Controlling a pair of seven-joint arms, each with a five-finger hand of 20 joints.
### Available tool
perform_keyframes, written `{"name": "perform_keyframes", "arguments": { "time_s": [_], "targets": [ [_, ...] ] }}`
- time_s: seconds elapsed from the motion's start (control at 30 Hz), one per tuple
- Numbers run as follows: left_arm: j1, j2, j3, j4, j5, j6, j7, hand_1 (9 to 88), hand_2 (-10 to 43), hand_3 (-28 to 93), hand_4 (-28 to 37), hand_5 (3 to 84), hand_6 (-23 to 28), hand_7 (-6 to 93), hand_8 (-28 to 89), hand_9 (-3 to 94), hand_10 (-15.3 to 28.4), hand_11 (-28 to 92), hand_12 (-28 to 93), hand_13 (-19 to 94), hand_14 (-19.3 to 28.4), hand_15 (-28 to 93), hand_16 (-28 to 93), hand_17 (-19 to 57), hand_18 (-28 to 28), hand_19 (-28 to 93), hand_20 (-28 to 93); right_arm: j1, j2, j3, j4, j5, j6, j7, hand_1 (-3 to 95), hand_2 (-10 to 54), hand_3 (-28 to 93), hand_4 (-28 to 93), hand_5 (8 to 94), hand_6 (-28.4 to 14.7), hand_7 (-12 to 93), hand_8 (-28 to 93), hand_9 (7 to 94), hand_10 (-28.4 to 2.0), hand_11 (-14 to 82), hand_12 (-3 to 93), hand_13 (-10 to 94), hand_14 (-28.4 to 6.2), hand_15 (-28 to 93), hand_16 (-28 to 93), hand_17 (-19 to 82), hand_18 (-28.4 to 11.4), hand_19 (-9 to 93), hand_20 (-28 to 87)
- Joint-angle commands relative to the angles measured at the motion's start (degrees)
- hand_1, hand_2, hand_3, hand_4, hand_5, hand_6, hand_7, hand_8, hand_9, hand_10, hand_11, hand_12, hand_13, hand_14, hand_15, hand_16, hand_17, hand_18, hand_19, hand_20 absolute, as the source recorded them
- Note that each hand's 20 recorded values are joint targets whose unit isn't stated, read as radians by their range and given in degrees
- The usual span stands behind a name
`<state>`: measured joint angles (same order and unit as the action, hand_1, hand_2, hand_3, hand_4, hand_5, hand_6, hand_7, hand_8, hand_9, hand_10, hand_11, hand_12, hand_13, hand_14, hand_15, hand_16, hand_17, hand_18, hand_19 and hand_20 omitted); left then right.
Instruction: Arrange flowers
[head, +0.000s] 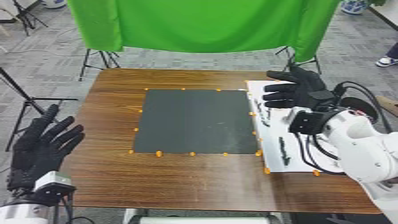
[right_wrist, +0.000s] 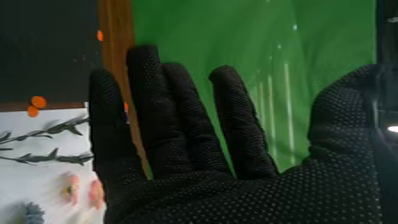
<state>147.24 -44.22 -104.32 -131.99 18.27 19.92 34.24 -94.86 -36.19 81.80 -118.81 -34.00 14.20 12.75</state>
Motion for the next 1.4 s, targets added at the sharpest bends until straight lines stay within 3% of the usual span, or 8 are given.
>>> {"name": "perform_keyframes", "arguments": {
  "time_s": [0.03,0.17,0.3,0.43,0.77,0.93,1.37,1.4],
  "targets": [
    [0.6,3.16,0.36,0.45,-1.87,0.30,3.01,29.6,7.1,62,-21.1,31.2,6.6,7.7,-8,27.1,18.4,23,11,19,26.7,52,-11,-6.6,28.4,54,-4,-2.4,-1.5,3.6,-4.7,-19.1,-3.1,15.7,19.5,7.6,78,-25,48.6,-3.6,15,-11,57.3,-17.6,16.6,14.1,50,-21.5,44,11,24,-26.0,64,17],
    [1.1,3.51,0.06,0.43,-2.03,0.29,3.21,29.6,7.1,62,-21.0,31.3,6.5,7.7,-7,27.0,18.3,23,11,19,26.6,52,-11,-6.6,28.4,54,-4,-0.9,-2.9,2.8,-8.3,-31.9,-6.5,31.8,23.8,3.6,77,-23,51.9,-5.8,14,-10,61.1,-18.6,17.9,13.9,56,-20.3,49,9,37,-21.9,78,1],
    [2.3,4.21,-0.44,0.21,-2.79,0.60,3.86,29.6,7.1,62,-21.0,31.3,6.4,7.8,-8,27.1,18.3,23,11,19,26.6,52,-11,-6.6,28.4,54,-4,-2.4,-2.9,2.5,-11.1,-40.0,-10.6,39.4,28.2,1.0,76,-21,54.2,-8.4,13,-10,64.2,-20.1,18.1,14.2,61,-19.1,52,9,45,-18.7,87,-15],
    [1.8,1.36,-1.24,-0.10,-0.56,-0.14,0.27,29.6,7.0,62,-21.0,31.3,6.5,7.8,-8,27.2,18.3,23,11,19,26.7,52,-11,-6.6,28.4,54,-4,-2.0,-2.6,-0.6,-12.6,-47.7,-12.5,45.1,31.6,-0.9,75,-20,57.6,-10.8,13,-9,66.5,-21.3,19.2,14.5,66,-17.8,56,9,52,-15.3,93,-25],
    [2.1,2.24,-1.15,-0.23,-1.51,0.30,1.70,29.5,7.0,62,-21.2,31.3,6.6,7.7,-8,27.1,18.2,23,11,19,26.5,52,-11,-6.7,28.4,54,-4,-2.3,-1.0,-6.0,-14.1,-58.6,-15.0,54.1,36.5,-4.0,72,-20,66.4,-16.4,10,-9,76.1,-21.8,25.4,16.4,75,-13.8,61,11,64,-8.7,93,-25],
    [1.5,1.03,-1.22,-0.16,-0.61,0.04,0.43,29.6,7.1,62,-21.2,31.3,6.6,7.7,-8,27.1,18.1,23,11,19,26.5,52,-11,-6.7,28.4,54,-3,-3.3,0.0,-8.4,-14.3,-63.4,-15.5,56.8,38.3,-5.0,71,-20,68.4,-17.7,9,-8,77.8,-22.3,26.6,16.7,77,-12.9,61,11,67,-7.4,93,-24],
    [1.8,2.03,-1.44,-0.28,-1.46,0.40,0.96,29.5,7.1,62,-21.1,31.3,6.6,7.6,-7,27.1,18.2,23,11,19,26.6,52,-11,-6.6,28.4,54,-3,-1.3,0.6,-15.8,-11.3,-69.7,-17.6,60.4,43.6,-7.8,70,-18,73.0,-17.4,10,-8,81.7,-21.8,26.6,16.5,81,-11.6,59,11,70,-5.7,93,-26],
    [1.2,1.50,-1.57,-0.13,-0.88,0.06,-0.26,29.5,7.1,62,-21.1,31.3,6.6,7.6,-7,27.1,18.2,23,11,19,26.6,52,-11,-6.6,28.4,54,-3,-1.1,0.7,-16.5,-11.0,-70.6,-17.5,61.0,43.7,-7.9,70,-18,73.5,-17.3,11,-8,81.9,-21.6,26.6,16.5,81,-11.4,59,11,70,-5.6,93,-26]
  ]
}}
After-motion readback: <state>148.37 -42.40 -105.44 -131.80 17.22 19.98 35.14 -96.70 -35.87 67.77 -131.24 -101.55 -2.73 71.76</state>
